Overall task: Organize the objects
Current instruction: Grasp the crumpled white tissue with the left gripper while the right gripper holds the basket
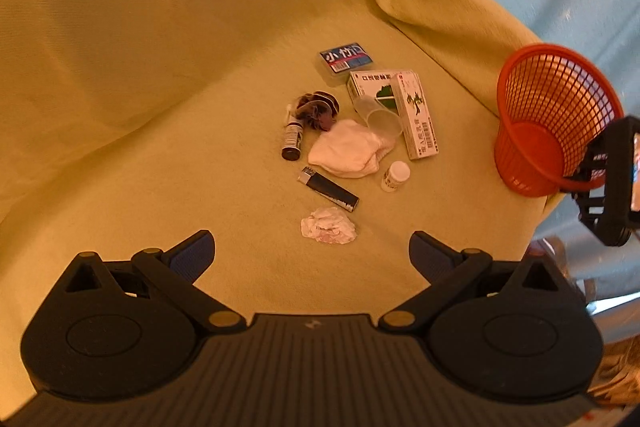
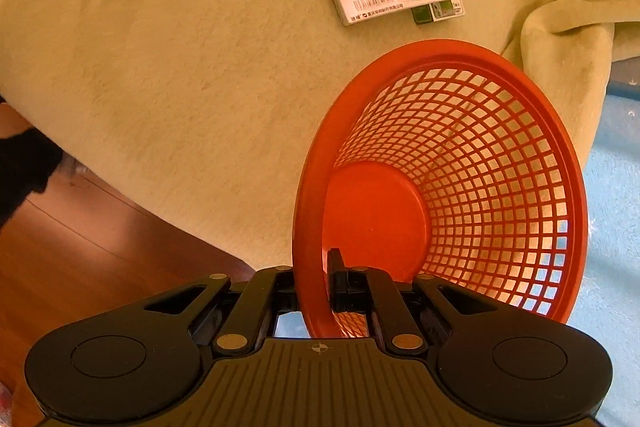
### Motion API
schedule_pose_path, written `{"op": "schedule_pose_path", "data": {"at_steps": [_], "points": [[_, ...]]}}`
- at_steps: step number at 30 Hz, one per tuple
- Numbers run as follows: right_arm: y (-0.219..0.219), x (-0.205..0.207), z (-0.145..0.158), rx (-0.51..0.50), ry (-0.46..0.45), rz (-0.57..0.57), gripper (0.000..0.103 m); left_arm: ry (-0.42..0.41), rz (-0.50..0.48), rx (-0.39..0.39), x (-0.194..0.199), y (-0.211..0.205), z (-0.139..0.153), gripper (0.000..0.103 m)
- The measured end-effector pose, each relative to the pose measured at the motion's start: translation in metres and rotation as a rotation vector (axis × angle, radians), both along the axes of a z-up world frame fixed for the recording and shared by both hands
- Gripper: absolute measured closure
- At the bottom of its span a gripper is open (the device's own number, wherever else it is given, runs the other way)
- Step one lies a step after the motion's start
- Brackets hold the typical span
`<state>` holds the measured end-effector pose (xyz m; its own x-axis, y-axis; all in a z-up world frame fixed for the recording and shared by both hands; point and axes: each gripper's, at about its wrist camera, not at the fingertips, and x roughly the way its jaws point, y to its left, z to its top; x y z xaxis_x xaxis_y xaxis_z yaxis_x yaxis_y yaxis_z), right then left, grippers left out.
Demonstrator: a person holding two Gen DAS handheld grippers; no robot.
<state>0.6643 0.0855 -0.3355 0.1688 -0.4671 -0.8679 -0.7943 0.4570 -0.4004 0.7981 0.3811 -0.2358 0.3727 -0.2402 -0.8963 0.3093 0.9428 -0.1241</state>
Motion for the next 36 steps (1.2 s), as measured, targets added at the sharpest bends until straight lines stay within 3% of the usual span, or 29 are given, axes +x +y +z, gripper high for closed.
{"op": "schedule_pose_path", "data": {"at_steps": [11, 18, 27, 36], "points": [[0.008, 0.014, -0.007, -0.018, -0.014, 0.030, 0.100, -0.050, -0.105, -0.005, 0.031, -0.013, -0.055, 0.006], [0.010, 0.012, -0.014, 0.017, -0.083, 0.087, 0.100, -0.017, -0.154, -0.021, 0.045, -0.029, -0.091, 0.009], [0.017, 0.019, -0.018, 0.074, -0.126, 0.127, 0.100, -0.008, -0.188, -0.024, 0.054, -0.041, -0.107, 0.009], [0.043, 0.041, -0.026, 0.131, -0.229, 0.157, 0.100, -0.005, -0.200, -0.030, 0.053, -0.039, -0.114, 0.010]]}}
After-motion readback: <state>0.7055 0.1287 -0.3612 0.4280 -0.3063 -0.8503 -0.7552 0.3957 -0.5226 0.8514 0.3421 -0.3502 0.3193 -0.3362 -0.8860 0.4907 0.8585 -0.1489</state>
